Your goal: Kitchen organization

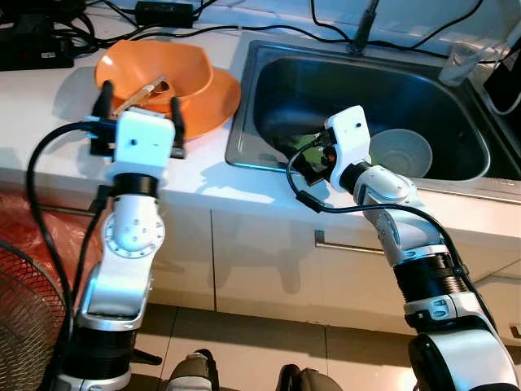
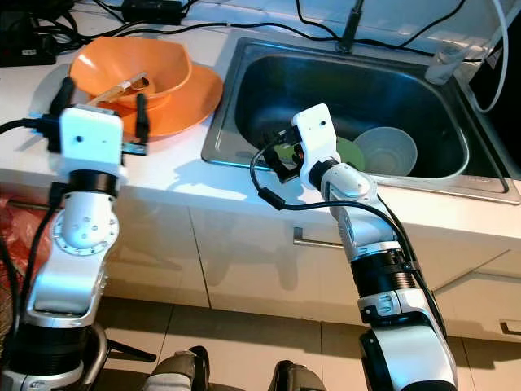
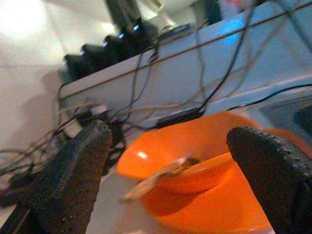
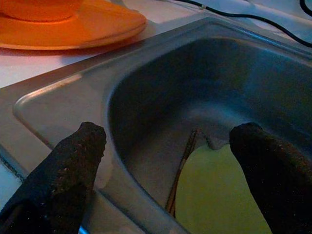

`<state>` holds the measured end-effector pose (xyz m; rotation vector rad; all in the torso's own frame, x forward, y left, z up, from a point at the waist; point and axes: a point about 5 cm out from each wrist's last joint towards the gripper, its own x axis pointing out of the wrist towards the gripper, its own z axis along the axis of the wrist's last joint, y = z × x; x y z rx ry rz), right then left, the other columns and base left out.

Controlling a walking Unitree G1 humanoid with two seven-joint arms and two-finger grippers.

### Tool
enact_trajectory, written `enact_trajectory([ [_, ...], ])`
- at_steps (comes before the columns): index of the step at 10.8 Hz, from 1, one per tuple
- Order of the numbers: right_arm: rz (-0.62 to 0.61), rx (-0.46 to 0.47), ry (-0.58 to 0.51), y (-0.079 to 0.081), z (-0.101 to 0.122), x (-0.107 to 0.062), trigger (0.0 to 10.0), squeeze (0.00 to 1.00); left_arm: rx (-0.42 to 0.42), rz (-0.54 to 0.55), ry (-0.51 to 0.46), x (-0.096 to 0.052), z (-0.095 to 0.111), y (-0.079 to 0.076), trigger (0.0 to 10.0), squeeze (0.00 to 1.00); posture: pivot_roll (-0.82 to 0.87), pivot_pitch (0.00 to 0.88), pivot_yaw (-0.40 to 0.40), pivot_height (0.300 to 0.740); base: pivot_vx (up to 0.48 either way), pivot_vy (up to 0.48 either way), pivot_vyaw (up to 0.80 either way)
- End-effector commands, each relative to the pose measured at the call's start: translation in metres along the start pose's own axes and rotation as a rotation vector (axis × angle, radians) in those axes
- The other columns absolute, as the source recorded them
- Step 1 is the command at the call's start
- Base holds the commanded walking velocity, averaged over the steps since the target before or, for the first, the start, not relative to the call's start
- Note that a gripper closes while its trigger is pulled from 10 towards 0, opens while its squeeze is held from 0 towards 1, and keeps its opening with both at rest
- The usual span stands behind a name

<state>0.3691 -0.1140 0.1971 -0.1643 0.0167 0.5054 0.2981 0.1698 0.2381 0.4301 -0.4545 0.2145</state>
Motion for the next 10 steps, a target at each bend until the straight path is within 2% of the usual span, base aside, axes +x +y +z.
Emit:
enact_trajectory([
  [1, -0.004, -0.01, 0.001, 0.0, 0.001, -0.002, 10.0, 0.0, -0.014, 0.052, 0.044, -0.002, -0.006, 0.007, 10.0, 0.0, 0.09, 0.114, -0.074, 0.74, 0.0, 0.0, 0.0],
  [4, 0.013, -0.011, -0.002, 0.002, 0.002, -0.004, 10.0, 0.0, -0.062, 0.089, 0.139, 0.001, -0.024, 0.009, 10.0, 0.0, 0.08, 0.116, -0.074, 0.74, 0.0, 0.0, 0.0],
  [6, 0.019, -0.014, -0.003, 0.002, 0.002, -0.004, 10.0, 0.0, -0.082, 0.067, 0.149, 0.008, -0.029, 0.008, 10.0, 0.0, 0.08, 0.117, -0.074, 0.74, 0.0, 0.0, 0.0],
  [8, 0.164, 0.01, -0.058, 0.019, 0.009, -0.009, 10.0, 0.0, -0.093, 0.043, 0.127, 0.013, -0.03, 0.007, 10.0, 0.0, 0.07, 0.119, -0.071, 0.74, 0.0, 0.0, 0.0],
  [10, 0.276, 0.009, -0.053, 0.032, 0.008, -0.015, 10.0, 0.0, -0.104, 0.036, 0.106, 0.017, -0.027, 0.007, 10.0, 0.0, 0.07, 0.123, -0.073, 0.74, 0.0, 0.0, 0.0],
])
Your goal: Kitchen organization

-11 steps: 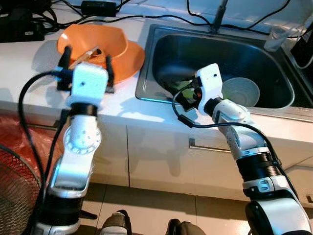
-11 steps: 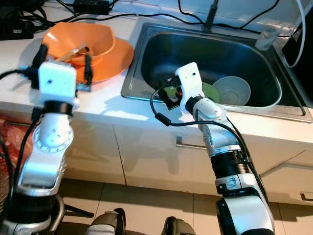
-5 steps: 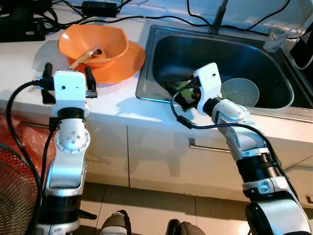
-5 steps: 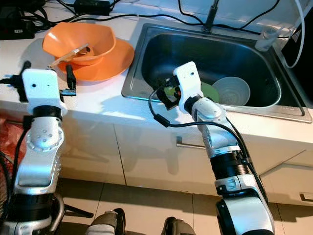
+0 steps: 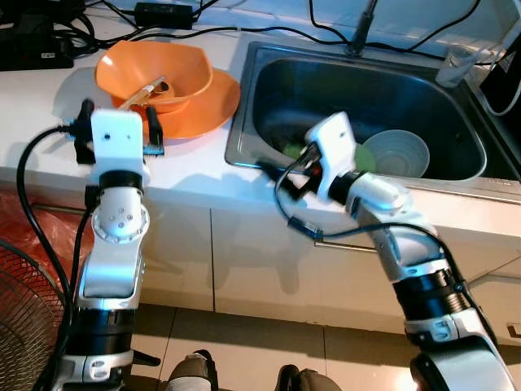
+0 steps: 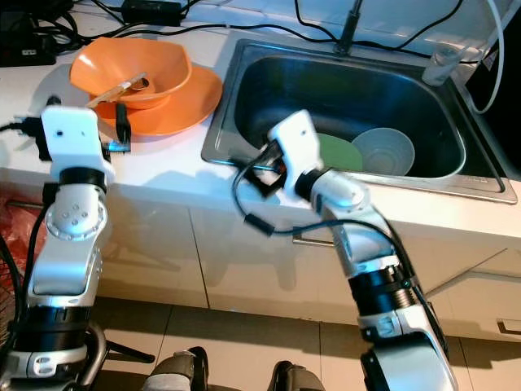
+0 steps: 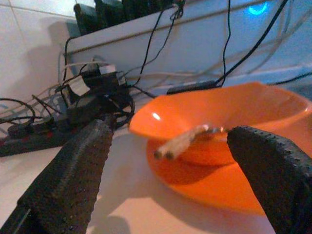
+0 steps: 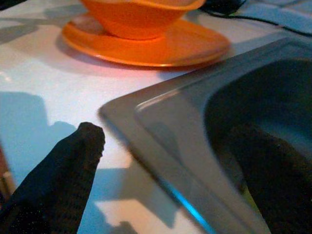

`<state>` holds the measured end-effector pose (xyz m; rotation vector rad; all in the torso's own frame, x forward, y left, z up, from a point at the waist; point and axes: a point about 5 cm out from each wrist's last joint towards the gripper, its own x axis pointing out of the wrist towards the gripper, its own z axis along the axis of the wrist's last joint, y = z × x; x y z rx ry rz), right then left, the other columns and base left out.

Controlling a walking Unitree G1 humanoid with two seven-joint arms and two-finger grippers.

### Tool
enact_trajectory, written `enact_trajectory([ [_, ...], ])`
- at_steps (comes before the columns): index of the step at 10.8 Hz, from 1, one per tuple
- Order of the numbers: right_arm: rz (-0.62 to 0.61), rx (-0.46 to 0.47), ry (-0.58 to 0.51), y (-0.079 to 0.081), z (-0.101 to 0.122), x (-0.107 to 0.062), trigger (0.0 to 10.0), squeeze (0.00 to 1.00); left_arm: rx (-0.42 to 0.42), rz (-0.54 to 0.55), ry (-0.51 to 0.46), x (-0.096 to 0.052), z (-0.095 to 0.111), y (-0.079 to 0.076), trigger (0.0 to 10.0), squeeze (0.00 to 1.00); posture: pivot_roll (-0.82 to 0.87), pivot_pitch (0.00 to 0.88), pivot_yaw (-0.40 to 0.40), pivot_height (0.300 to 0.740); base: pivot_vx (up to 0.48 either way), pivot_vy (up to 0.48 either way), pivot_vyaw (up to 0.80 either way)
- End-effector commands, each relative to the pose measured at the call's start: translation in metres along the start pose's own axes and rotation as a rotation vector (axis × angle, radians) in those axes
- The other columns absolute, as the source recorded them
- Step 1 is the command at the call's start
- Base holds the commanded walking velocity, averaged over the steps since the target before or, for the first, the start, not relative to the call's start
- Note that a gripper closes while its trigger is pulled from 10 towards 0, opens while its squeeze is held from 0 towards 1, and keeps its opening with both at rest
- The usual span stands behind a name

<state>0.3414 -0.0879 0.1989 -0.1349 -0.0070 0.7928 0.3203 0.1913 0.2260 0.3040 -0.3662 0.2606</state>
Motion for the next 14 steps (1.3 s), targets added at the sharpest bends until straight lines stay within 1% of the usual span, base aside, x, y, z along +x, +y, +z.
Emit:
enact_trajectory([
  [1, 0.034, -0.002, -0.015, 0.002, 0.003, -0.005, 10.0, 0.0, -0.011, -0.024, -0.01, 0.001, 0.001, -0.003, 10.0, 0.0, 0.07, 0.125, -0.074, 0.74, 0.0, 0.0, 0.0],
  [2, 0.108, 0.0, -0.032, 0.01, 0.005, -0.009, 10.0, 0.0, -0.015, -0.031, -0.012, 0.002, 0.0, -0.003, 10.0, 0.0, 0.07, 0.127, -0.073, 0.74, 0.0, 0.0, 0.0],
  [4, 0.159, 0.021, -0.051, 0.014, 0.009, -0.012, 10.0, 0.0, -0.018, -0.04, -0.017, 0.004, 0.0, -0.002, 10.0, 0.0, 0.07, 0.128, -0.072, 0.74, 0.0, 0.0, 0.0],
  [5, 0.174, 0.023, -0.053, 0.016, 0.009, -0.014, 10.0, 0.0, -0.029, -0.047, -0.025, 0.005, 0.0, -0.002, 4.9, 0.0, 0.07, 0.129, -0.07, 0.74, 0.0, 0.0, 0.0],
  [6, 0.177, 0.025, -0.054, 0.017, 0.009, -0.014, 10.0, 0.0, -0.032, -0.049, -0.028, 0.005, 0.0, -0.002, 3.4, 0.0, 0.07, 0.128, -0.07, 0.74, 0.0, 0.0, 0.0],
  [7, 0.177, 0.026, -0.052, 0.017, 0.009, -0.015, 10.0, 0.0, -0.041, -0.064, -0.038, 0.005, 0.002, -0.003, 0.0, 0.0, 0.07, 0.129, -0.07, 0.74, 0.0, 0.0, 0.0],
  [14, 0.163, 0.02, -0.059, 0.017, 0.01, -0.014, 10.0, 0.0, -0.049, -0.078, -0.055, 0.006, 0.004, -0.003, 0.0, 0.0, 0.07, 0.123, -0.065, 0.74, 0.0, 0.0, 0.0],
])
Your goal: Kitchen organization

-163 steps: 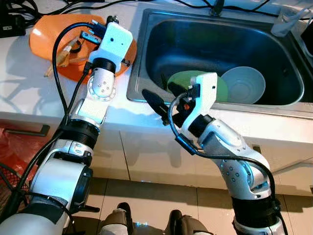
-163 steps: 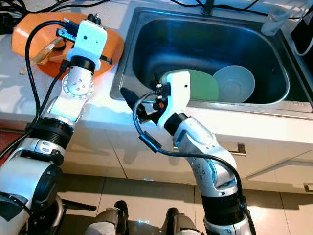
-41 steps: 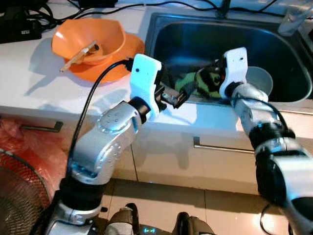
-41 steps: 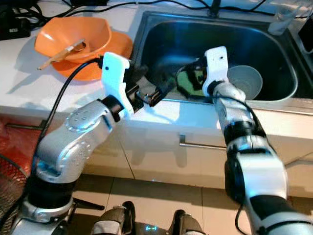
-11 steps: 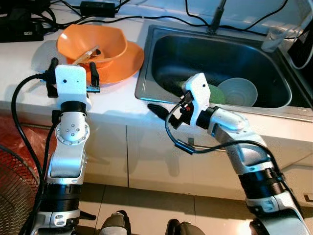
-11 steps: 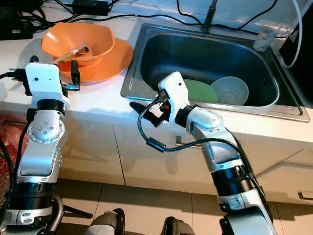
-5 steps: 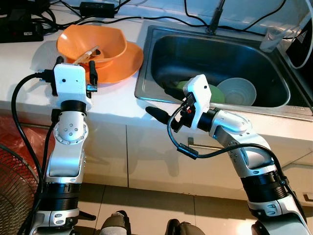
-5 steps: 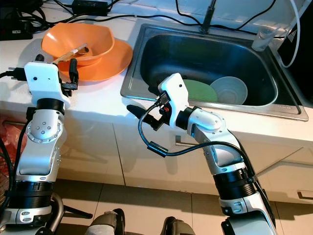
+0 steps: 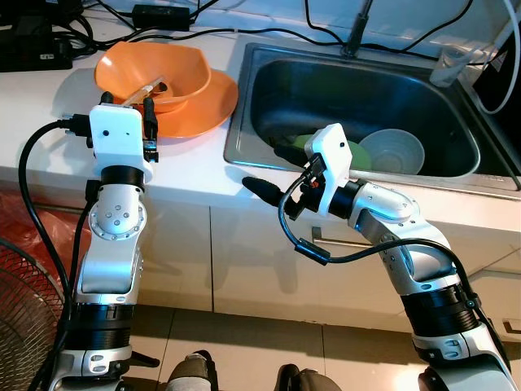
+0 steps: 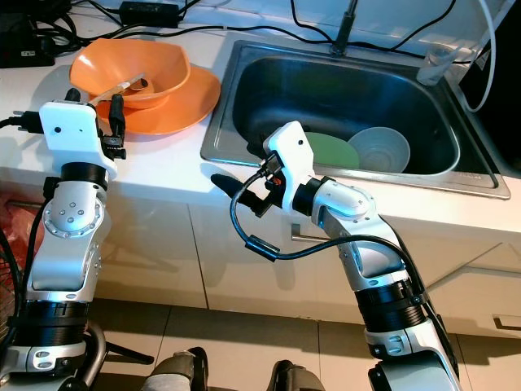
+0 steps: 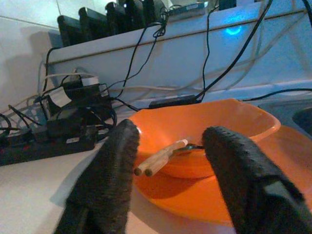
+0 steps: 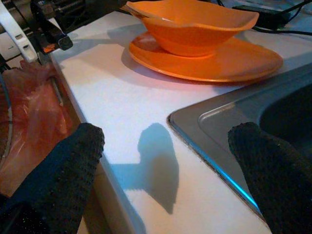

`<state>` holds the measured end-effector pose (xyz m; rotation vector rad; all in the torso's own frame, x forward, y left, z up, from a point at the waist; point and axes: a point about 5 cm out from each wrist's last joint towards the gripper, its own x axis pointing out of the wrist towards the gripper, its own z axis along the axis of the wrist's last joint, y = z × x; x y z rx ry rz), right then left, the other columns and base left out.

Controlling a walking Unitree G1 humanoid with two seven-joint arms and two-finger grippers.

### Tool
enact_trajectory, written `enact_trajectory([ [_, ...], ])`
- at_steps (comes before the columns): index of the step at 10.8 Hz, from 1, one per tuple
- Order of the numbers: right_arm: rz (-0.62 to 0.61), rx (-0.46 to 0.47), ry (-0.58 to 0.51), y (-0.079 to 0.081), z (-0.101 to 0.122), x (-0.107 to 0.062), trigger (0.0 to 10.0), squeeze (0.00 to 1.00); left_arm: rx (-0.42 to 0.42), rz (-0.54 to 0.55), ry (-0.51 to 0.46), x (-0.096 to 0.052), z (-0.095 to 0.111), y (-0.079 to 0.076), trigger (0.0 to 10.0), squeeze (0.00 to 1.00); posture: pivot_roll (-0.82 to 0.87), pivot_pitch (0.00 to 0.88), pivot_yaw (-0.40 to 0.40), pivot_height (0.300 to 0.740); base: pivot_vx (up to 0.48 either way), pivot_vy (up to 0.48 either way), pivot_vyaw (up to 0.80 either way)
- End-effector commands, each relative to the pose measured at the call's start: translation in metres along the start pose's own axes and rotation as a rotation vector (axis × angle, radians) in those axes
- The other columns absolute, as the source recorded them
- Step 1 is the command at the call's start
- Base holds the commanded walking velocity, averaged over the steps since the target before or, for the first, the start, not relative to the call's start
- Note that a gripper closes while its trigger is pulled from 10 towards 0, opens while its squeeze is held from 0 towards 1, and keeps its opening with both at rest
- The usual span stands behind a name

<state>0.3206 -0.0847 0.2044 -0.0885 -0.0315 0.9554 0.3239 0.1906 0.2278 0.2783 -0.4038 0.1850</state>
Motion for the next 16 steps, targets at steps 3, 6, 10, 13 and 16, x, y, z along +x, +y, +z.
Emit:
enact_trajectory([
  [3, 0.003, -0.013, -0.008, 0.002, 0.002, -0.001, 10.0, 0.0, -0.002, -0.019, -0.021, 0.004, 0.004, -0.002, 0.0, 0.0, 0.07, 0.121, -0.065, 0.74, 0.0, 0.0, 0.0],
  [6, 0.003, -0.018, -0.006, 0.001, 0.002, -0.002, 10.0, 0.0, 0.0, -0.019, -0.023, 0.004, 0.004, -0.002, 0.0, 0.0, 0.07, 0.121, -0.066, 0.74, 0.0, 0.0, 0.0],
  [10, 0.004, -0.015, -0.009, 0.003, 0.002, -0.001, 10.0, 0.0, 0.072, 0.044, -0.051, 0.005, 0.01, 0.005, 0.0, 0.0, 0.07, 0.126, -0.059, 0.74, 0.0, 0.0, 0.0],
  [13, -0.005, -0.011, -0.01, 0.003, 0.001, -0.001, 10.0, 0.0, 0.046, 0.037, -0.025, 0.009, 0.014, 0.003, 10.0, 0.0, 0.07, 0.128, -0.054, 0.74, 0.089, 0.0, 0.0],
  [16, -0.015, -0.012, -0.009, 0.002, -0.001, -0.002, 10.0, 0.0, 0.042, 0.031, -0.021, 0.012, 0.013, 0.003, 10.0, 0.0, 0.07, 0.127, -0.051, 0.74, 0.441, 0.0, 0.0],
])
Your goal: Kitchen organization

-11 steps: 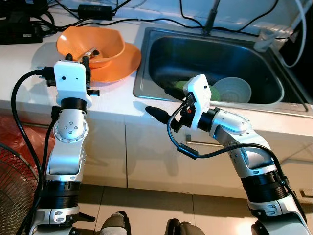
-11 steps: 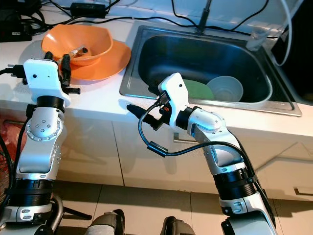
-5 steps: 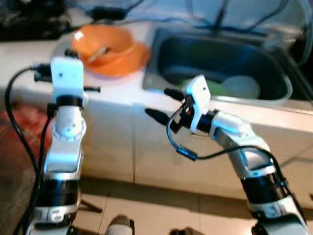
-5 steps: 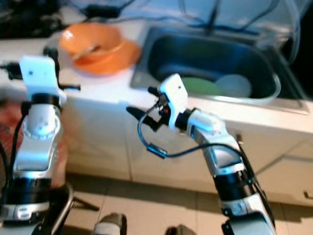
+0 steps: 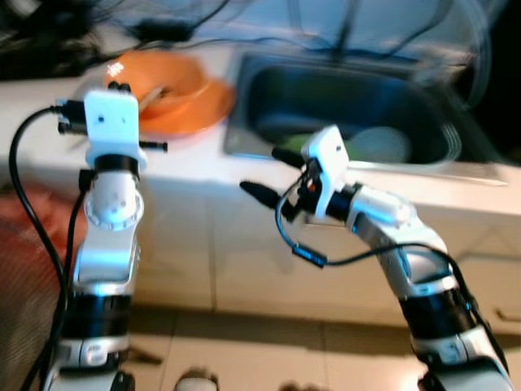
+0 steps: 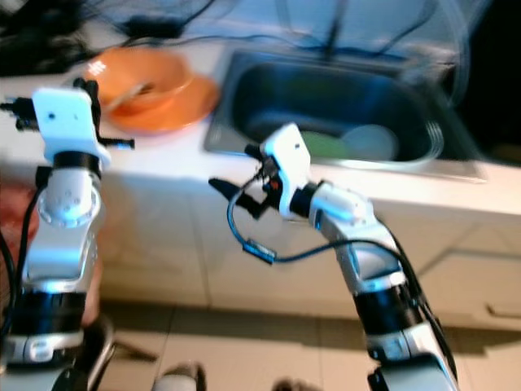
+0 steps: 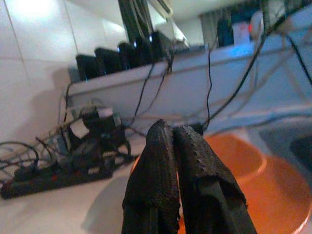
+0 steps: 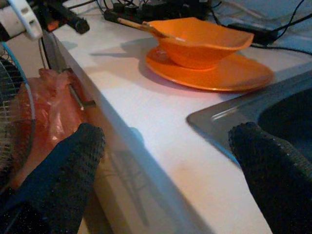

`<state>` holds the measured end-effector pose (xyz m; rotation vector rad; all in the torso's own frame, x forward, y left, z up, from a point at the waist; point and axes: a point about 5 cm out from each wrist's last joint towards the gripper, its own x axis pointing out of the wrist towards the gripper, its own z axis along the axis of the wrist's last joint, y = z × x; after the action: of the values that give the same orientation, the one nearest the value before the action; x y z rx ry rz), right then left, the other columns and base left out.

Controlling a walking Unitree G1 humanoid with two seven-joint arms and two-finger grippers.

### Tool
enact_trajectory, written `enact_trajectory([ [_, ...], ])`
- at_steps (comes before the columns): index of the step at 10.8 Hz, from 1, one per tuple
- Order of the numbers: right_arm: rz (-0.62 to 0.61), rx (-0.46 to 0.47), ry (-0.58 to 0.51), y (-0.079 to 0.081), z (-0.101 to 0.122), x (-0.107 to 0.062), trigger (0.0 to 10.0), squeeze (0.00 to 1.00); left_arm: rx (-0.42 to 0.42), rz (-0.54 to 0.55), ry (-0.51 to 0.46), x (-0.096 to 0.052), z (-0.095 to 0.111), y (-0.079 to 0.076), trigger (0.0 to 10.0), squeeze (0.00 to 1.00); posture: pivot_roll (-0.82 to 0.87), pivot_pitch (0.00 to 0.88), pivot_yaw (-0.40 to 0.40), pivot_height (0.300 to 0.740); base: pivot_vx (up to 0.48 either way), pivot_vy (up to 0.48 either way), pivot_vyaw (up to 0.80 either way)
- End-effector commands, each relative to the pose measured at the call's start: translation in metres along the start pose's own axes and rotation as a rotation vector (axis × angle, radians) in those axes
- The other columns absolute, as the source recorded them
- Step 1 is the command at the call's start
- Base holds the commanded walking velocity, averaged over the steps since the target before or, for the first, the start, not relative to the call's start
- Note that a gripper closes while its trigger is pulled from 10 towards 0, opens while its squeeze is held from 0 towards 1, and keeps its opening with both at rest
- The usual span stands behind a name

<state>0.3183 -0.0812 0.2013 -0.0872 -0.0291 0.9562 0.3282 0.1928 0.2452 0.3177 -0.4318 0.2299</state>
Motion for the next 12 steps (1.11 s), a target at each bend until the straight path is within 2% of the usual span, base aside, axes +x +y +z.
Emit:
enact_trajectory([
  [1, -0.016, -0.016, -0.009, -0.002, 0.002, -0.004, 10.0, 0.0, -0.006, -0.006, -0.007, -0.001, 0.001, -0.002, 10.0, 0.0, 0.07, 0.126, -0.053, 0.74, 0.0, 0.0, 0.0],
  [3, -0.017, -0.019, -0.01, -0.003, 0.003, -0.004, 10.0, 0.0, 0.011, 0.011, -0.003, -0.002, 0.0, -0.002, 10.0, 0.0, 0.07, 0.126, -0.056, 0.74, 0.0, 0.0, 0.0],
  [4, -0.017, -0.019, -0.009, -0.003, 0.003, -0.004, 10.0, 0.0, 0.016, 0.029, -0.003, -0.001, 0.001, 0.001, 10.0, 0.91, 0.07, 0.127, -0.057, 0.74, 0.0, 0.0, 0.0],
  [5, -0.016, -0.02, -0.008, -0.003, 0.002, -0.003, 10.0, 0.0, 0.019, 0.062, -0.013, -0.001, 0.003, 0.006, 10.0, 1.0, 0.07, 0.127, -0.058, 0.74, 0.0, 0.0, 0.0],
  [10, -0.014, -0.024, -0.008, -0.003, 0.002, -0.003, 10.0, 0.0, 0.028, 0.092, -0.022, -0.01, 0.004, 0.004, 10.0, 1.0, 0.07, 0.134, -0.063, 0.74, 0.0, 0.0, 0.0],
  [12, -0.004, -0.022, -0.013, -0.002, 0.003, -0.003, 10.0, 0.0, -0.014, 0.092, 0.021, -0.012, -0.002, 0.002, 10.0, 1.0, 0.07, 0.137, -0.064, 0.74, 0.0, 0.0, 0.0],
])
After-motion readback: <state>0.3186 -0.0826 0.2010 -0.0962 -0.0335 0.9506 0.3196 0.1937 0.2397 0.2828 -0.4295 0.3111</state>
